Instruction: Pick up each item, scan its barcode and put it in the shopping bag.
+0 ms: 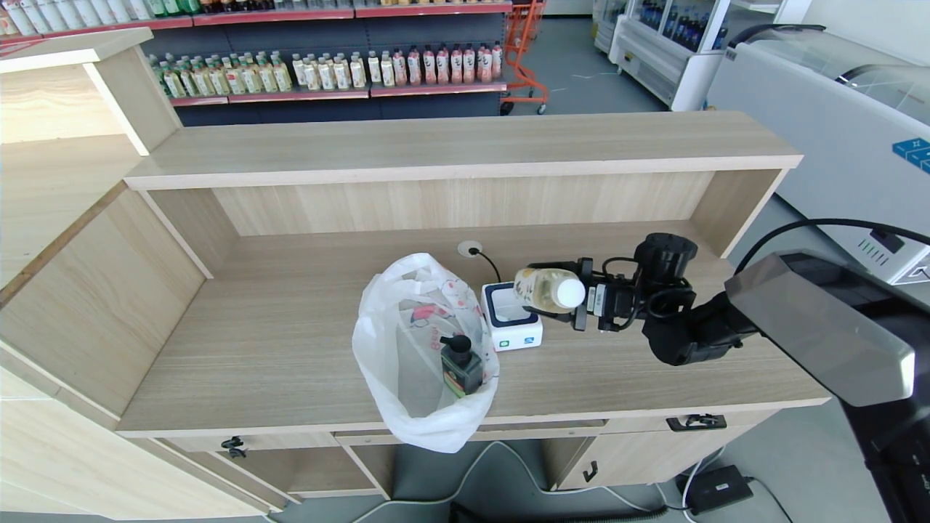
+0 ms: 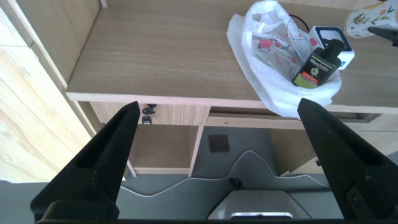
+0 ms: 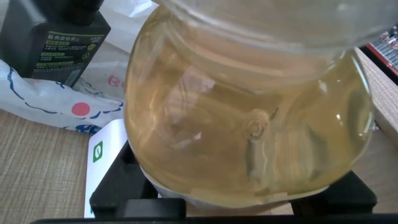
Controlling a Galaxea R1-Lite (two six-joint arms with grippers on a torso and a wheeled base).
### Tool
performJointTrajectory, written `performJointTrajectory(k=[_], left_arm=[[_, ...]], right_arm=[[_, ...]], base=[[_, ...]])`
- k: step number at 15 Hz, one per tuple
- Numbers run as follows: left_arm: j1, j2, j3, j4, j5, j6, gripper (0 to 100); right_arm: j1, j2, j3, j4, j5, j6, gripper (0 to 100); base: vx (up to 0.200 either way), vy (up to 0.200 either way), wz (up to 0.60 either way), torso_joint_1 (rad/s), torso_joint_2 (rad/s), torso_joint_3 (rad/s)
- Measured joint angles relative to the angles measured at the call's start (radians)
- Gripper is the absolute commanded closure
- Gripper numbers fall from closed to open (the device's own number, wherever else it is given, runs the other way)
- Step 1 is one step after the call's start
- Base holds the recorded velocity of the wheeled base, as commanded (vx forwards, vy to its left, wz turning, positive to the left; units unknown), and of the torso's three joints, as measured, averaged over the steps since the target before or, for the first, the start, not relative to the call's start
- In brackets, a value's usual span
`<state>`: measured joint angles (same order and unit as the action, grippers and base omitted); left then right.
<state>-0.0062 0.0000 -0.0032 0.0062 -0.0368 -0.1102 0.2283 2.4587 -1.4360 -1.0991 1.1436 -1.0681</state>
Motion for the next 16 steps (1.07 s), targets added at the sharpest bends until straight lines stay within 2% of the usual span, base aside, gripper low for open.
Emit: performJointTrajectory(k=[16], left_arm=[[0.000, 0.000, 0.000, 0.000, 0.000, 0.000, 0]], right_arm=[[0.032, 0.076, -0.116, 0.000, -0.006, 0.014, 100]], base=[[0.000, 0.000, 0.00, 0.000, 0.00, 0.000]])
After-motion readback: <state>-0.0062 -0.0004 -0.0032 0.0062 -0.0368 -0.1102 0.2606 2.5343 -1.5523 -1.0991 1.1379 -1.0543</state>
